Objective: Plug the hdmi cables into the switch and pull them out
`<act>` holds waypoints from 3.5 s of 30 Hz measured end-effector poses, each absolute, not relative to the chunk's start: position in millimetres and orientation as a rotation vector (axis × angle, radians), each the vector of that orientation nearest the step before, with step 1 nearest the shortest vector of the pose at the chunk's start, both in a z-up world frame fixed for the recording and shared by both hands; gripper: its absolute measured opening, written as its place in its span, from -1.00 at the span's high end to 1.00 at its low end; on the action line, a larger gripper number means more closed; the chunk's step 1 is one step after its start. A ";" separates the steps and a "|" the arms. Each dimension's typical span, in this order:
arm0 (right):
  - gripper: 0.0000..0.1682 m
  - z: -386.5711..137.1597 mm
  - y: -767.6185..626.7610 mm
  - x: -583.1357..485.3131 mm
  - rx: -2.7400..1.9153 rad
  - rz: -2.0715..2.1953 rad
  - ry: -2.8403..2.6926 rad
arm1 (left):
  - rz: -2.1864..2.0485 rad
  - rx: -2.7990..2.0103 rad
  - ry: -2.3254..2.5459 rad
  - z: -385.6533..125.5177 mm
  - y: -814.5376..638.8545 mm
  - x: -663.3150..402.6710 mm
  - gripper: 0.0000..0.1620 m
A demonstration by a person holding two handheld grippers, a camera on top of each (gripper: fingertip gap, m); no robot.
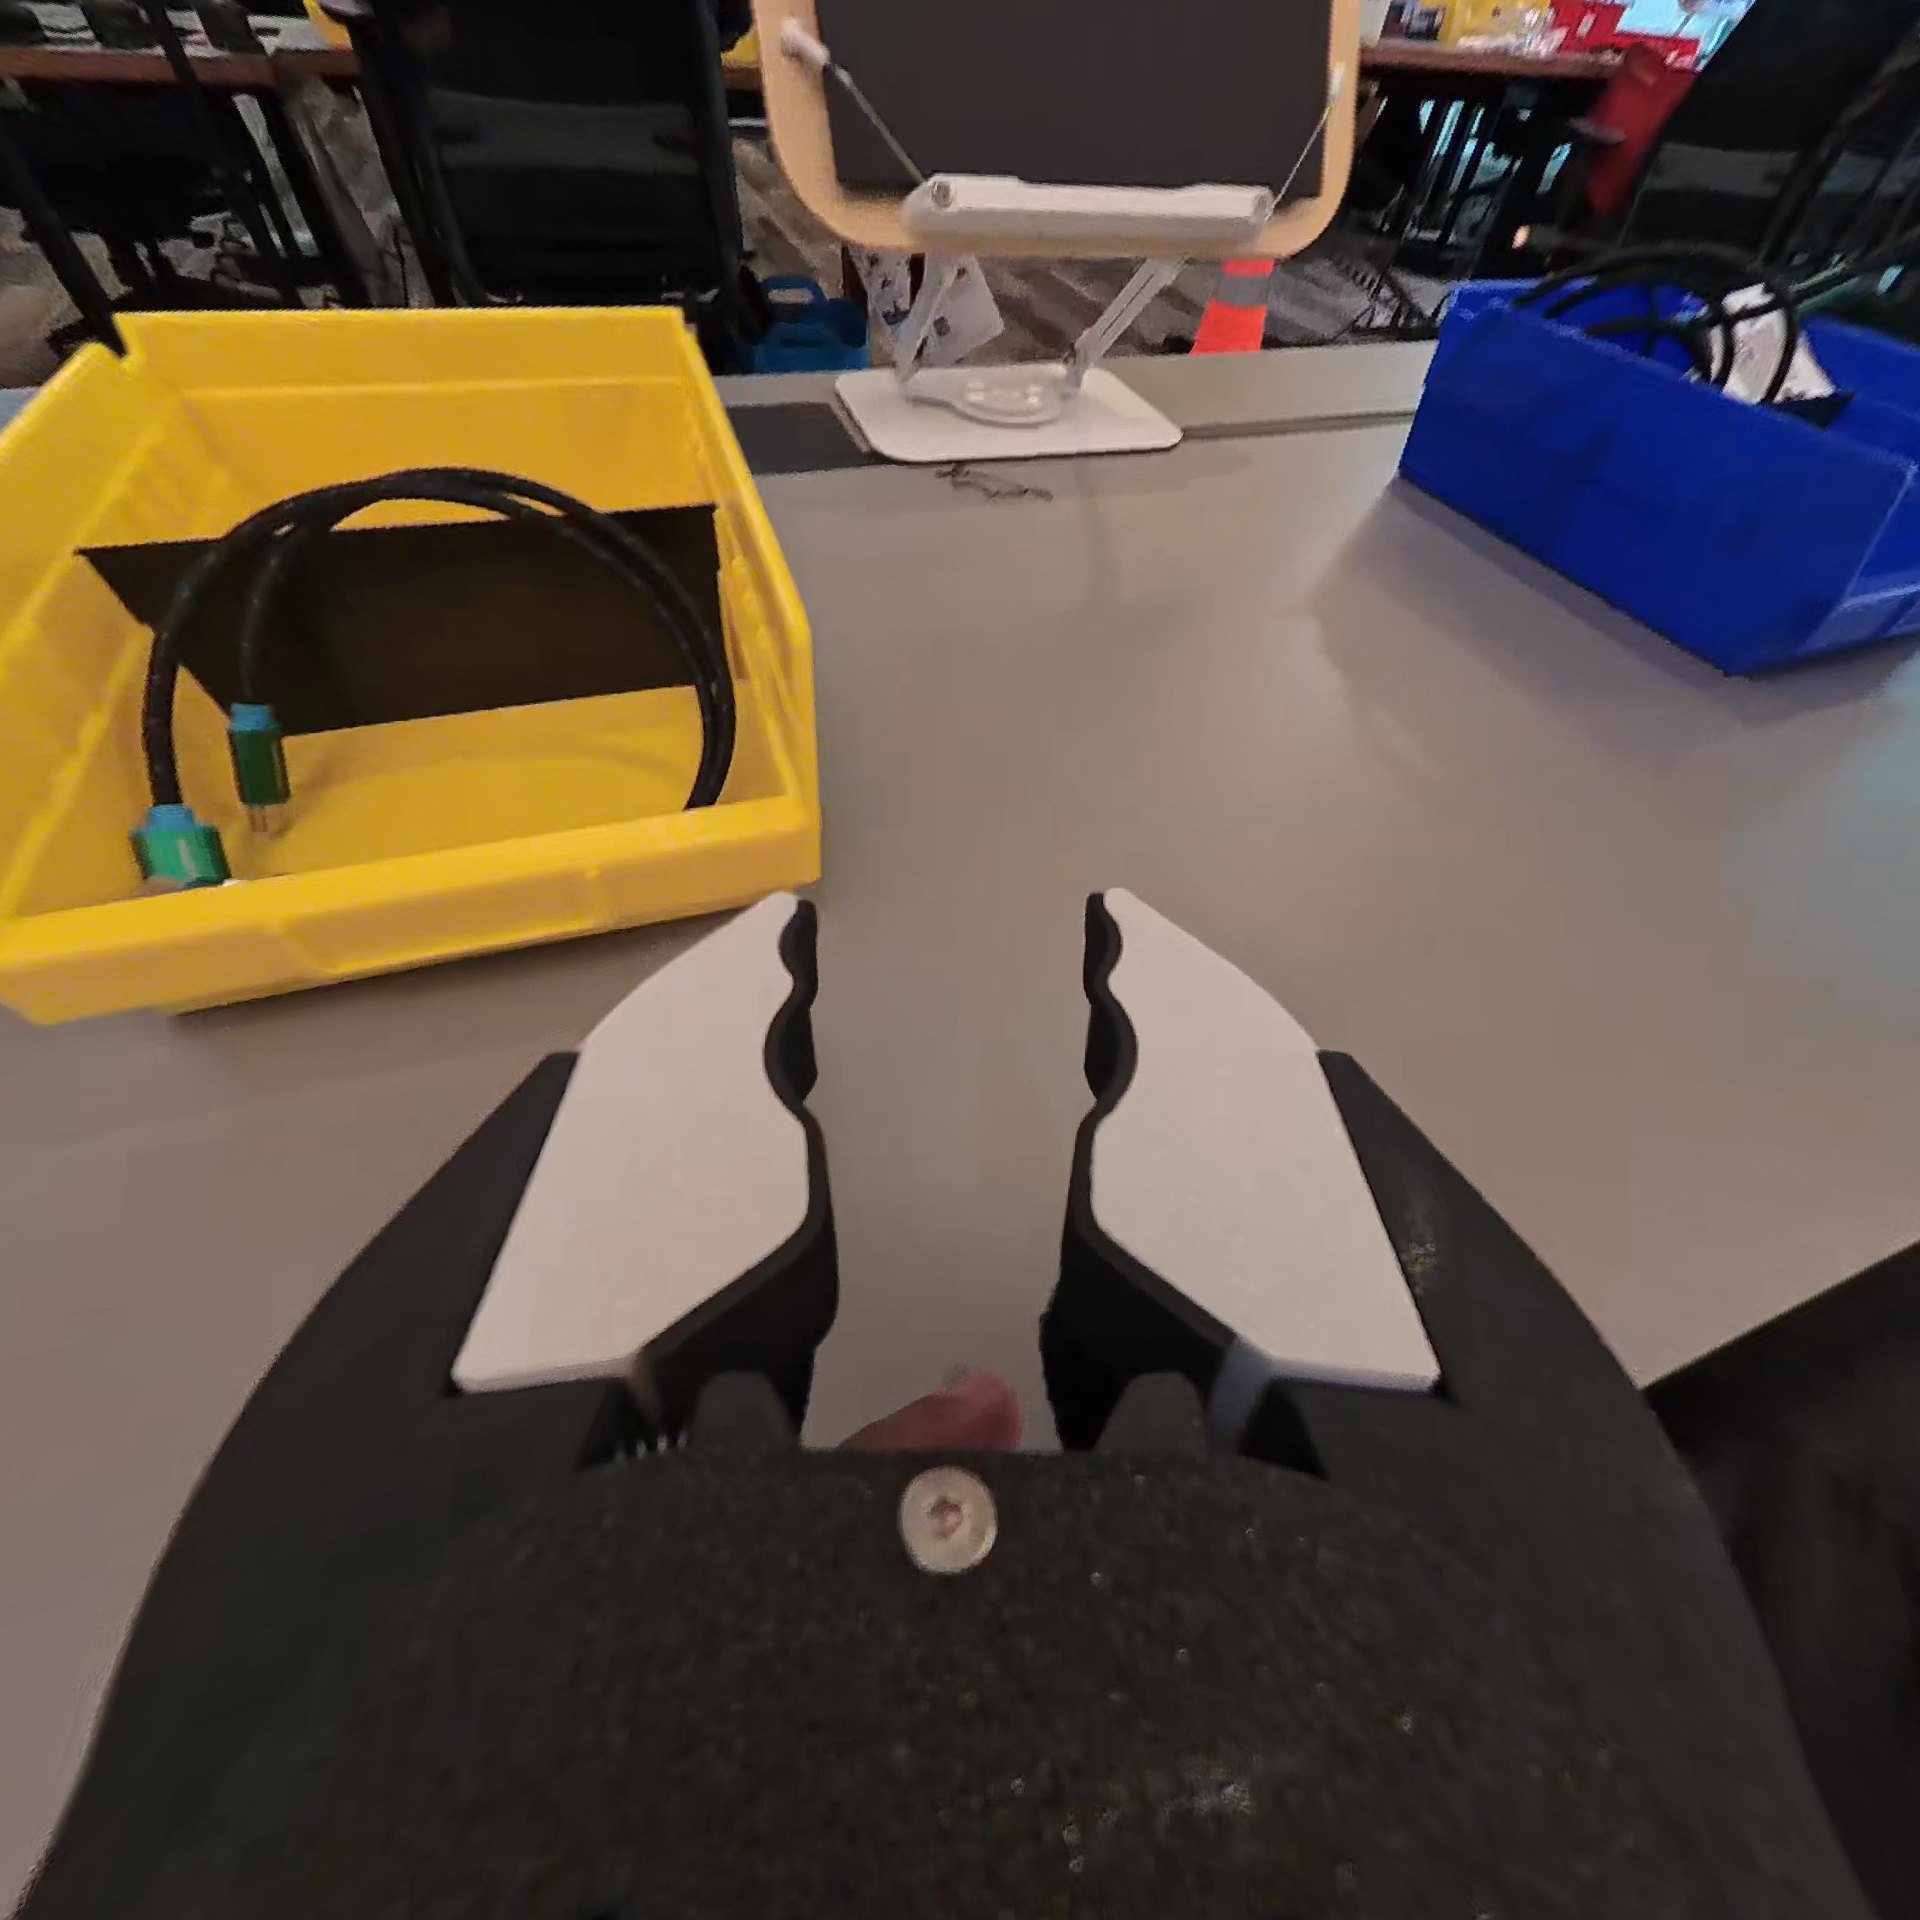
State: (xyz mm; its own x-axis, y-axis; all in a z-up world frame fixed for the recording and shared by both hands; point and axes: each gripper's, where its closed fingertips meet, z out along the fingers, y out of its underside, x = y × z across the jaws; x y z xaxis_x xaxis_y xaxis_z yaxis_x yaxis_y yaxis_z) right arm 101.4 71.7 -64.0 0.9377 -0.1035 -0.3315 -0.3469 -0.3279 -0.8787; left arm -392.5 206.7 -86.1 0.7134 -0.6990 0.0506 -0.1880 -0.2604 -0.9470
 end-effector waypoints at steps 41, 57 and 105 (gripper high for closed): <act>0.21 -124.2 141.2 47.1 -1.921 0.000 0.146 | -0.643 -1.911 0.722 -111.1 206.7 -347.1 0.29; 0.30 -89.9 19.0 202.0 -1.779 -0.381 0.531 | -0.757 -1.698 1.040 -101.0 131.2 1.2 0.33; 0.52 -122.5 182.6 -74.6 -2.019 -0.056 -0.077 | -0.597 -1.886 0.586 -83.1 270.6 -320.5 0.75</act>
State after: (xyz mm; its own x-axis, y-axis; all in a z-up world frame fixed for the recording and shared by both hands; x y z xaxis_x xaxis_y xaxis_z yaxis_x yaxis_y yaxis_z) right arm -74.6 182.6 -122.5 0.9968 0.0297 0.0738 0.0794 -0.4329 -0.8980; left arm -320.5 270.6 -83.1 0.7579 -0.6373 0.1395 -0.1274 -0.3543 -0.9264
